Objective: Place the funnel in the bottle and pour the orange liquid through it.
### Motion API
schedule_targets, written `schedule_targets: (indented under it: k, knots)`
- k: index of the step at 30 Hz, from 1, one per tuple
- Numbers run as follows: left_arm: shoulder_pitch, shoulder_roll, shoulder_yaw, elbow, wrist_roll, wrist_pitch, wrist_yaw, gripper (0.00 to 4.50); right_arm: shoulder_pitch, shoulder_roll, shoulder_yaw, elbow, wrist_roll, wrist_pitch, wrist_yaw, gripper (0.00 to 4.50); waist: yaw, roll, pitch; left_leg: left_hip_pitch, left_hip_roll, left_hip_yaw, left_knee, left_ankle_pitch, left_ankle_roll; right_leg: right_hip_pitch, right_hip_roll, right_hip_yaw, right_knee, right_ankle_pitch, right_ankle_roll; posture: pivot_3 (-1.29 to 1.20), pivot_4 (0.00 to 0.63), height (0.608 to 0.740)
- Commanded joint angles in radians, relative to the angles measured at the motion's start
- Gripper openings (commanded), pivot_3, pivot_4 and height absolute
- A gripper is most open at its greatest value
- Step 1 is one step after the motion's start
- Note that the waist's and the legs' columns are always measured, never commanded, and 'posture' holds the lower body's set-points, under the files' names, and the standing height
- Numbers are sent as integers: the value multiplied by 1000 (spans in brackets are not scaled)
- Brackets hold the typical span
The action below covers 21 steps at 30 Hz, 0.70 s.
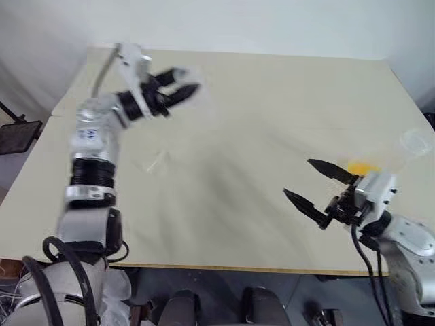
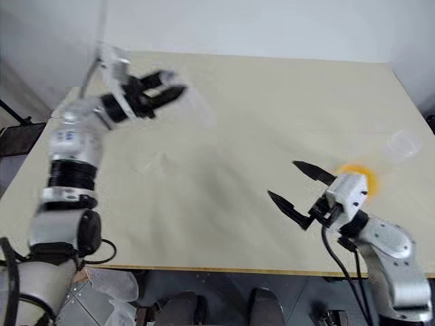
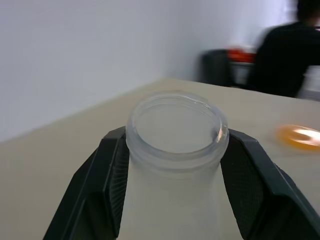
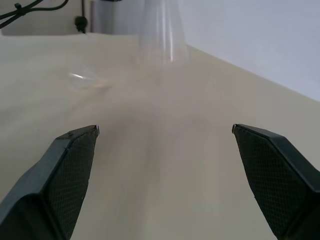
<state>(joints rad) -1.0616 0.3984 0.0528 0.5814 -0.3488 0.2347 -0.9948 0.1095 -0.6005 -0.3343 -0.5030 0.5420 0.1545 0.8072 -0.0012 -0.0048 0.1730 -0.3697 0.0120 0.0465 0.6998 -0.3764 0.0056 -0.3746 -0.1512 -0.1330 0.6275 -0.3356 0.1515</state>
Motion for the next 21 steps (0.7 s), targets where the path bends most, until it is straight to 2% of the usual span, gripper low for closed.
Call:
schedule_targets:
  k: [1,4,9,16,20,21]
  knots:
    - [17,-50,-77,-69,15,-3,-65,2326,69,-15,-76,-83,31,5,-16,4500,-5,0,0,1,1,2,0,0,0,0,0,0,0,0,0,0,150,740]
    - [26,-106,-108,-47,24,-18,-80,2326,110,-2,-89,-123,32,5,-49,4500,-7,0,0,2,2,6,0,0,0,-1,1,2,0,0,0,0,150,740]
    - [40,-142,-149,-32,56,-50,-110,2326,161,28,-80,-184,28,7,-98,4500,3,0,0,2,2,6,2,0,0,-1,1,3,0,0,0,0,150,740]
    - [36,-135,-213,1,156,-122,-115,2326,210,39,-78,-221,38,16,-119,4500,20,0,0,1,1,6,2,0,1,-1,0,3,0,0,0,0,150,740]
    - [25,-145,-228,7,157,-87,-142,2326,202,31,-72,-212,42,23,-118,4500,24,0,0,1,1,6,2,0,1,-1,0,3,-1,0,0,0,150,740]
    - [24,-146,-232,5,161,-81,-142,2675,200,30,-71,-210,43,23,-118,4500,24,0,0,1,1,6,2,0,1,-1,0,3,-1,0,0,0,150,740]
